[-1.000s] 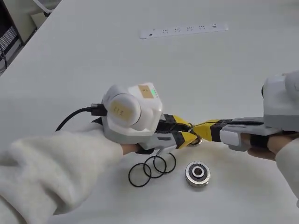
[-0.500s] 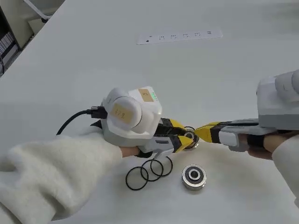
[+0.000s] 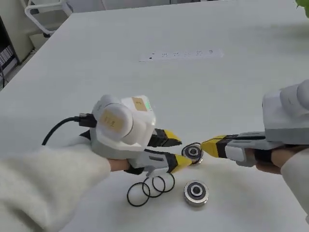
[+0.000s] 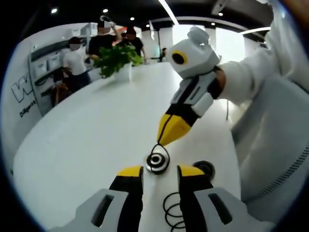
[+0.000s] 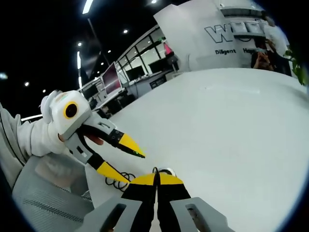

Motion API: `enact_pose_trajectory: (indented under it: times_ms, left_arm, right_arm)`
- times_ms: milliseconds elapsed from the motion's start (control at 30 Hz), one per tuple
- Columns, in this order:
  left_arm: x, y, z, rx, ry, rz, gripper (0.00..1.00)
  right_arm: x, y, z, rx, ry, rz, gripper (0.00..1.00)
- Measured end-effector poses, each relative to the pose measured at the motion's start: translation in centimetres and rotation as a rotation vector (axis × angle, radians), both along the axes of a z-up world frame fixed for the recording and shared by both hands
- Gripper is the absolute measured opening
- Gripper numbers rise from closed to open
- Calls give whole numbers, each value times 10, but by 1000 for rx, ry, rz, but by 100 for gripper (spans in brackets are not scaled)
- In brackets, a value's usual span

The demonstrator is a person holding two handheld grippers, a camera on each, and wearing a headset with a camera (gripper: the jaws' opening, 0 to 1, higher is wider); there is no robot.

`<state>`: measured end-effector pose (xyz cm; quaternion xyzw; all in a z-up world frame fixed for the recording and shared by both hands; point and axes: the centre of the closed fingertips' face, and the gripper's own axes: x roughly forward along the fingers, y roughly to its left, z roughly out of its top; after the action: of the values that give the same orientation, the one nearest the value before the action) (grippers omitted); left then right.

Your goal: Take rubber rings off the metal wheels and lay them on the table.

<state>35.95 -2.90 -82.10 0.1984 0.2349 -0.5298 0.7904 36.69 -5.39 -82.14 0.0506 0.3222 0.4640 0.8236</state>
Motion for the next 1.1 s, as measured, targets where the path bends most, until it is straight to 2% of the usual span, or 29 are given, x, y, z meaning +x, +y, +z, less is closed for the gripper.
enact_pose_trajectory:
  times_ms: [133,300,400,433,500,533,667,733,867,1100]
  left_arm:
    - [-4,13,17,2,-9,6,33]
    - [-8,33,46,-15,-68,10,37]
    - [-13,45,57,-9,-90,11,41]
    - [-14,49,59,-9,-90,11,43]
    - [-23,54,67,-48,-40,17,49]
    - [-25,61,70,-50,-37,20,51]
    - [-30,83,74,-12,-67,34,54]
    - [-34,95,74,-6,-63,39,54]
    - [-39,118,75,-16,-48,91,58]
    - [-49,145,82,-42,-63,174,64]
  right_arm:
    - [-1,-3,6,8,-15,1,0]
    - [-3,-8,15,9,-27,-10,0]
    - [-4,-11,20,12,-34,-21,0]
    - [-5,-12,22,13,-35,-22,0]
    - [-6,-13,26,13,-51,-23,0]
    - [-7,-14,27,12,-52,-22,0]
    - [-11,-16,35,11,-57,-21,0]
    - [-12,-15,37,9,-60,-20,0]
    - [-15,-11,45,12,-65,-11,0]
    - [-22,2,62,35,-74,36,0]
